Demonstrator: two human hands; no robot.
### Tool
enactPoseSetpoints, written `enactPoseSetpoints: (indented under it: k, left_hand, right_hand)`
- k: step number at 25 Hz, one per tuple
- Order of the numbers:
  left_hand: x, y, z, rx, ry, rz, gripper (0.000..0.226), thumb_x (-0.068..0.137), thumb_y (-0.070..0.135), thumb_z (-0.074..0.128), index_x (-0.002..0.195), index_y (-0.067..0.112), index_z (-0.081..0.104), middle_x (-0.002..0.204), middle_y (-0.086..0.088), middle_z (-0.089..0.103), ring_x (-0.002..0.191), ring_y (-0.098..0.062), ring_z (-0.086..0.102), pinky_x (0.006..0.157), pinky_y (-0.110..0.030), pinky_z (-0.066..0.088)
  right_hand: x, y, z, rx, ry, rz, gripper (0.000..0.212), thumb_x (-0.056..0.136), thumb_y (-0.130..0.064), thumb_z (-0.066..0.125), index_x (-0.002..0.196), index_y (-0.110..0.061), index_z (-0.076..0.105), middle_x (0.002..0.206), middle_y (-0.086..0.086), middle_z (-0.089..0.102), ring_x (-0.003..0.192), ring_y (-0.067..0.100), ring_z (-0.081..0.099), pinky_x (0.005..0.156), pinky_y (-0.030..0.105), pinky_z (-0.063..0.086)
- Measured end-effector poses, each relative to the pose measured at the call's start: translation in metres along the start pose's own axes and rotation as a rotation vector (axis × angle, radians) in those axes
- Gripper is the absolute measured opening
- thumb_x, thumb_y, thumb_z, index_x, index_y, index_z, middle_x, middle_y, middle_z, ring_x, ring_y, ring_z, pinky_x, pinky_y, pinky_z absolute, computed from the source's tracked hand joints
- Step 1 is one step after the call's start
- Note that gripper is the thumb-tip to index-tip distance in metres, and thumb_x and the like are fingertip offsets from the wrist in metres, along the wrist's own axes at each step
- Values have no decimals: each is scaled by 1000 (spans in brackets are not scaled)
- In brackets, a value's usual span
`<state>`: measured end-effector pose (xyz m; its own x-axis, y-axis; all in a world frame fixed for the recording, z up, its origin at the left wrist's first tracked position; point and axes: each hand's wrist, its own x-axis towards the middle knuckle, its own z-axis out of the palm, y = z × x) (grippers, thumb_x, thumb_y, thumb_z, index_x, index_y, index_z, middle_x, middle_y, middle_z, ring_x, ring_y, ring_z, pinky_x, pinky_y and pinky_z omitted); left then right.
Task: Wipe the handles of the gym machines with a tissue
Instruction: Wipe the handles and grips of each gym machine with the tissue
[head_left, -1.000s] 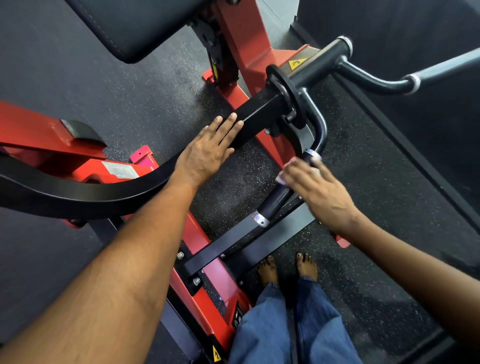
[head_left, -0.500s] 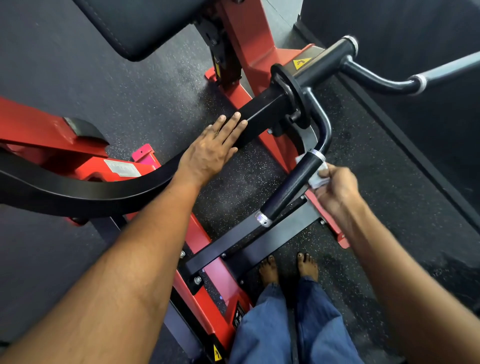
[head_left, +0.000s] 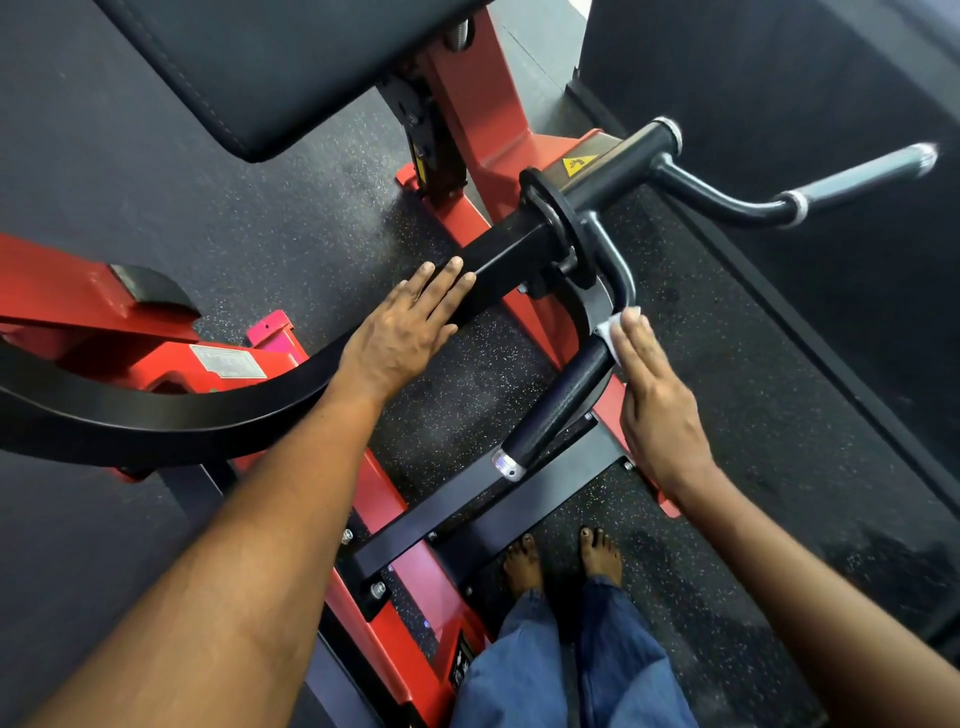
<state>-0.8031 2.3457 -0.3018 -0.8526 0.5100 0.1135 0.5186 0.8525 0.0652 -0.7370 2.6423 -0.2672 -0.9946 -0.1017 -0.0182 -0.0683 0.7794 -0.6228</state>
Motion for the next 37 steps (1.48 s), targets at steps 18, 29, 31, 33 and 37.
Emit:
enactPoseSetpoints:
  k: [18, 29, 31, 33, 37]
  left_hand:
    - [3, -1, -1, 5, 3, 7, 55, 103, 30, 31, 152, 12, 14, 155, -13, 32, 135, -36, 43, 102, -48, 47]
    - [2, 0, 1, 11, 7, 8, 54, 103, 30, 28, 152, 12, 15, 155, -13, 32, 134, -37, 43, 100, -48, 48]
    - [1, 0, 2, 19, 17, 11, 54, 103, 30, 30, 151, 12, 16, 155, -13, 33, 133, -37, 45, 99, -47, 49]
    - [1, -1, 3, 27, 20, 10, 54, 103, 30, 31, 151, 12, 18, 154, -13, 35, 132, -36, 46, 97, -47, 50]
    - [4, -3, 0, 29, 14, 3, 54, 103, 31, 29, 152, 12, 16, 154, -12, 34, 132, -36, 46, 99, -46, 50]
  right_hand:
    - [71, 2, 6, 1325, 43, 1043, 36, 78, 10, 23, 85, -2, 57, 83, 13, 57, 72, 20, 55, 73, 36, 55]
    - [68, -16, -4, 1267, 62, 916, 37, 69, 9, 30, 90, 2, 60, 80, 13, 64, 76, 21, 59, 73, 30, 52]
    - [34, -29, 15, 1115, 160, 920, 35, 79, 7, 32, 95, 2, 63, 83, 11, 59, 79, 23, 51, 79, 34, 46]
    - [-10, -48, 32, 1055, 101, 965, 39, 81, 11, 29, 94, -3, 63, 80, 8, 59, 78, 24, 51, 79, 36, 42]
    - [-3, -46, 28, 1121, 26, 1012, 39, 81, 11, 30, 97, -5, 62, 102, 17, 63, 94, 26, 59, 91, 36, 47]
